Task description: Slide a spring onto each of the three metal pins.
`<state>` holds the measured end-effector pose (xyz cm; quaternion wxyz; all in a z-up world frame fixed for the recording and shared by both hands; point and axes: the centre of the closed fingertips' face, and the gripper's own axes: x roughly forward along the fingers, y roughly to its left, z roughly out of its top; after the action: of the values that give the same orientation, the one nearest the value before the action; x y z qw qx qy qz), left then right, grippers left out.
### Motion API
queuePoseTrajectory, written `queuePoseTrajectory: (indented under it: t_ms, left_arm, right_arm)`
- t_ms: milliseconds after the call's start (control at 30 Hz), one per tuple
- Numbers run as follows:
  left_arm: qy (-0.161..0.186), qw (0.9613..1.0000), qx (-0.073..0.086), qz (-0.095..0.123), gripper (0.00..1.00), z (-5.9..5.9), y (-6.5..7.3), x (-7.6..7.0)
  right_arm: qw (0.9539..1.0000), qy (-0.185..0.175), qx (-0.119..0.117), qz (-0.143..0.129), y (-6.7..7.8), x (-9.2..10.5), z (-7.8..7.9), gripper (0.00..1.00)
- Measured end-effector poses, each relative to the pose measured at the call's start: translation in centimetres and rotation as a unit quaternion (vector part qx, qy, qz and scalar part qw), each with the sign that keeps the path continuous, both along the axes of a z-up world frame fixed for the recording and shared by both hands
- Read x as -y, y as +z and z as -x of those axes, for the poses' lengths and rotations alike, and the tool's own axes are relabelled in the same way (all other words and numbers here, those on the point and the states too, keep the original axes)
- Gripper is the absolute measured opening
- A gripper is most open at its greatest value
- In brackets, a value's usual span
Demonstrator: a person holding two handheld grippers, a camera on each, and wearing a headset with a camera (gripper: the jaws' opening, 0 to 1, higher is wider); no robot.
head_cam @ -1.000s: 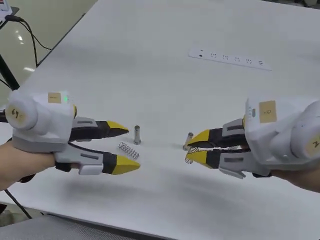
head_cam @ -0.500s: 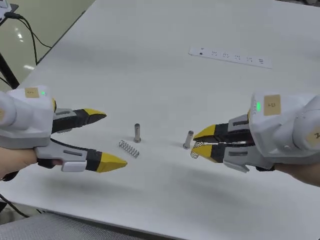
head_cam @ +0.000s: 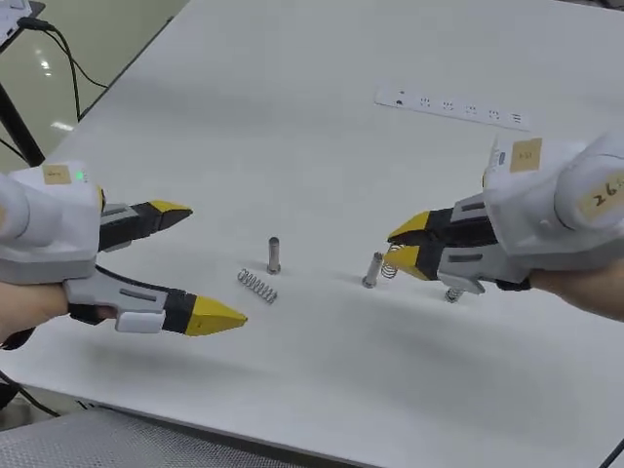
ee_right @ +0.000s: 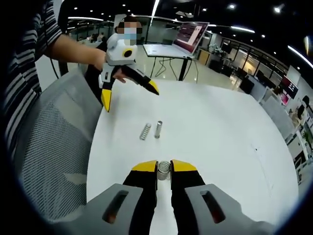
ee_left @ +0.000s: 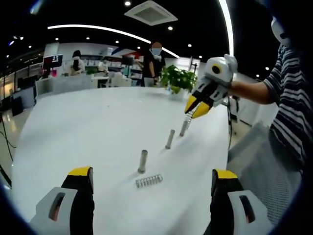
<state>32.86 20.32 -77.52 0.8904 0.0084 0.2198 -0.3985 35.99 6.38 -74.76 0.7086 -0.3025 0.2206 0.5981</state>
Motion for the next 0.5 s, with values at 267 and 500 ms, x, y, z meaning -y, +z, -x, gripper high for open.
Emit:
queuePoseTrajectory:
  t_ms: [267,500]
  left_arm:
    - [0.001,1.0,0.001,0.002,0.98,0.0,0.3,0.1]
    - [0.006,0.9999,0.004,0.008,0.98,-0.1,0.6,0.1]
  right_arm:
    - [0.9968,-0.06,-0.043,-0.031,0.5,-0.2,-2.3,0.06]
    - [0.9954,-0.073,-0.054,-0.031,0.3,-0.2,-3.1,0.06]
